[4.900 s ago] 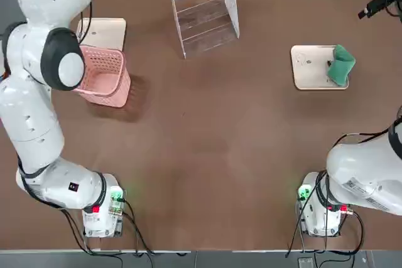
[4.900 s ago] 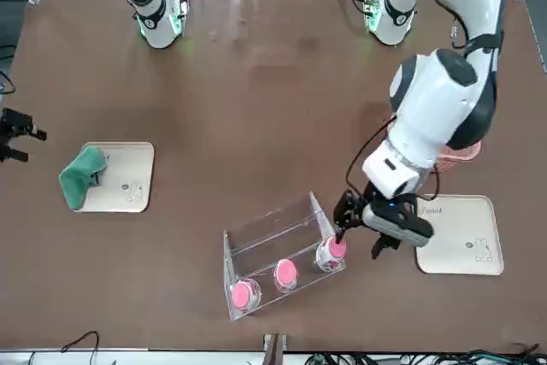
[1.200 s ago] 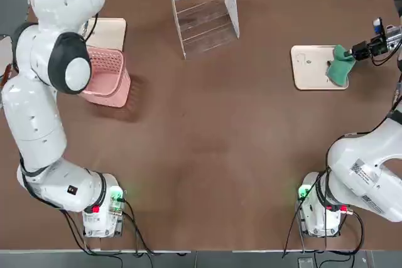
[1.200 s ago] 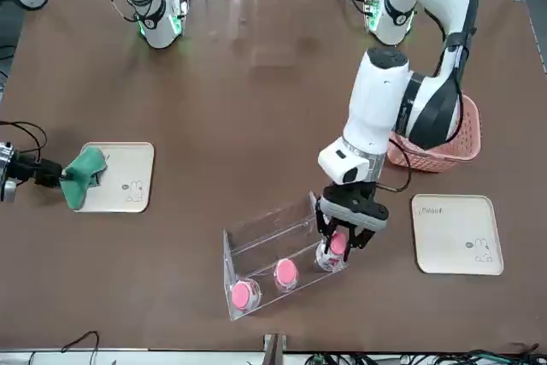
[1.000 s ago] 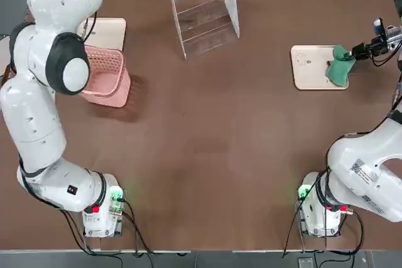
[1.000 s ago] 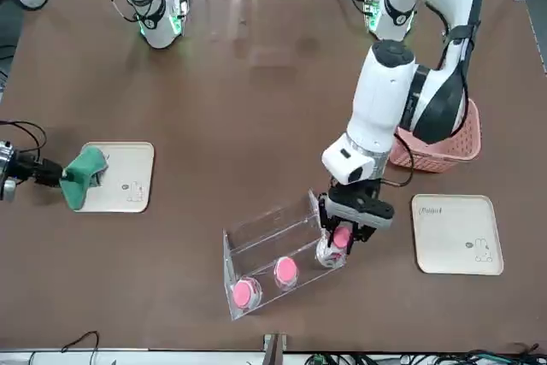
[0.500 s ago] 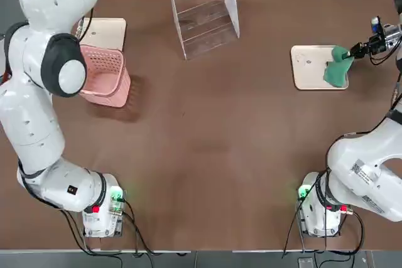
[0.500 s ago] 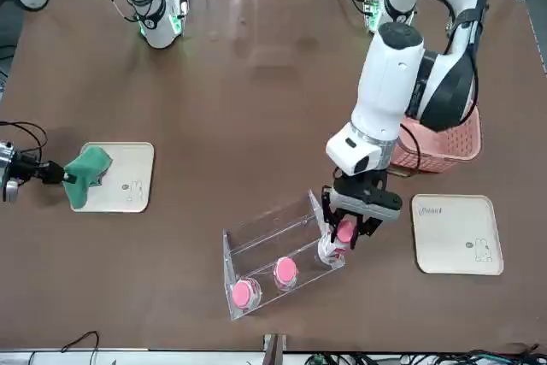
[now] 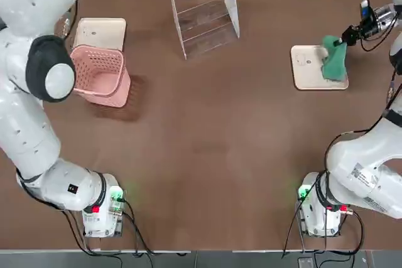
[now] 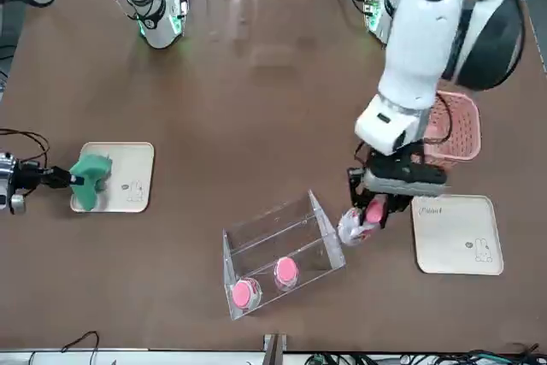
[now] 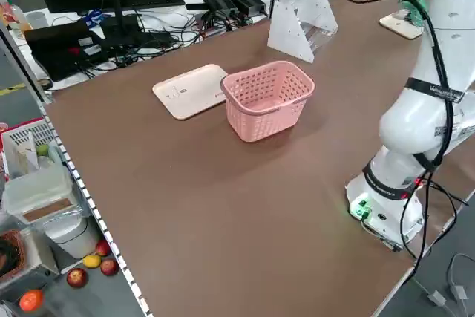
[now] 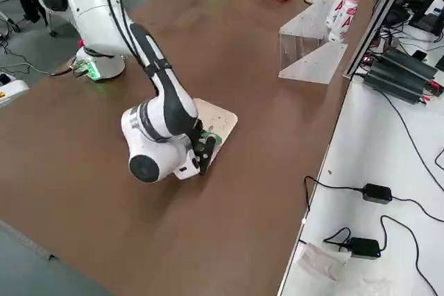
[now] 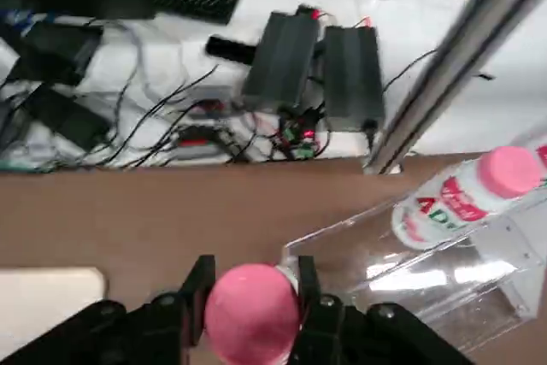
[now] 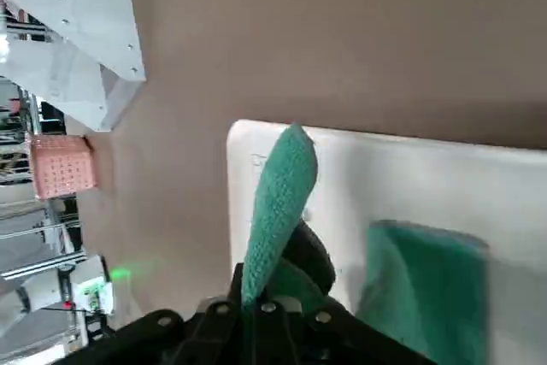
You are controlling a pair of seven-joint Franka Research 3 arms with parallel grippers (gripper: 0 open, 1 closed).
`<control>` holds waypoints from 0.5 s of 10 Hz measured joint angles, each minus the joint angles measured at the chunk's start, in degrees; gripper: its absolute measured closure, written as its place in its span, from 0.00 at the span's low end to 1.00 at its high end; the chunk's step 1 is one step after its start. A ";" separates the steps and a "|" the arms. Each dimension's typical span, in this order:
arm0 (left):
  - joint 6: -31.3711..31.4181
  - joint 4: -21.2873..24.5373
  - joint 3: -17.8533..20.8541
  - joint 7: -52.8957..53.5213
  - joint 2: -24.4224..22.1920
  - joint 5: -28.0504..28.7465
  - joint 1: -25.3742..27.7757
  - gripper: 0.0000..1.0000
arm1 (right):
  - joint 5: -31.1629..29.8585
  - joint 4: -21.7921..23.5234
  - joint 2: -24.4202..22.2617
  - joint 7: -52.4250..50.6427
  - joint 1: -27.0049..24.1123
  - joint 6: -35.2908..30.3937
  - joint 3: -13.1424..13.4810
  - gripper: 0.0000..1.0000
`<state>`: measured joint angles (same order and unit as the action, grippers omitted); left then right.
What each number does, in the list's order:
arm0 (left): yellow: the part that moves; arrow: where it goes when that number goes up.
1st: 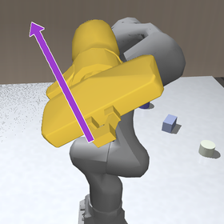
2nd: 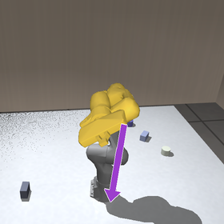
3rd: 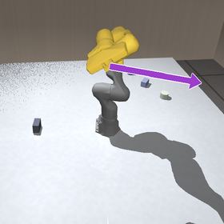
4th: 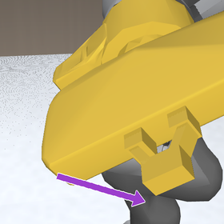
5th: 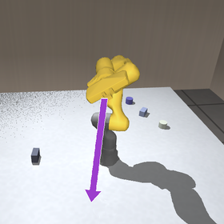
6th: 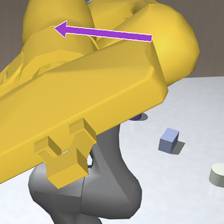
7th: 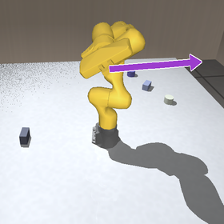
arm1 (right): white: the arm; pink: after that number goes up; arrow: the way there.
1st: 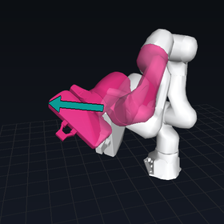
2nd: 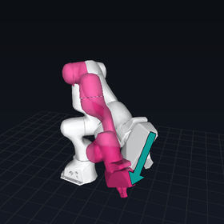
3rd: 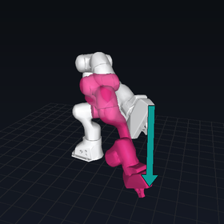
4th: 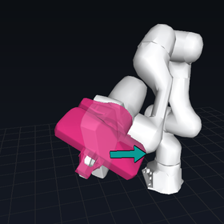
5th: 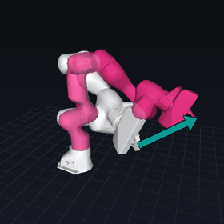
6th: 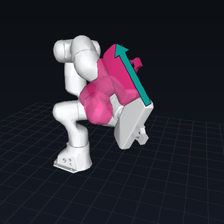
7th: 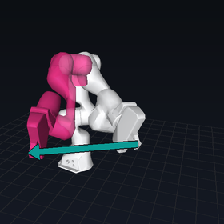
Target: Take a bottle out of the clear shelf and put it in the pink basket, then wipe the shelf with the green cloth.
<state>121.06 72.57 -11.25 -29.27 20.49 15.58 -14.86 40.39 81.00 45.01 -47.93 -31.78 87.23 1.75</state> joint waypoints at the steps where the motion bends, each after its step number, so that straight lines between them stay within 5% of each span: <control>1: -2.91 0.17 0.01 0.29 -1.69 -3.39 3.41 0.56 | 1.40 -0.11 -0.64 1.54 0.56 -2.02 -0.16 0.97; 5: -16.17 4.99 0.14 7.63 -6.39 -3.93 12.16 0.56 | 6.77 -0.30 -5.87 10.56 5.09 -9.51 -0.68 0.97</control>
<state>104.89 77.56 -11.11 -21.64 14.09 11.65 -2.69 47.16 80.70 39.14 -37.36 -26.69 77.72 1.07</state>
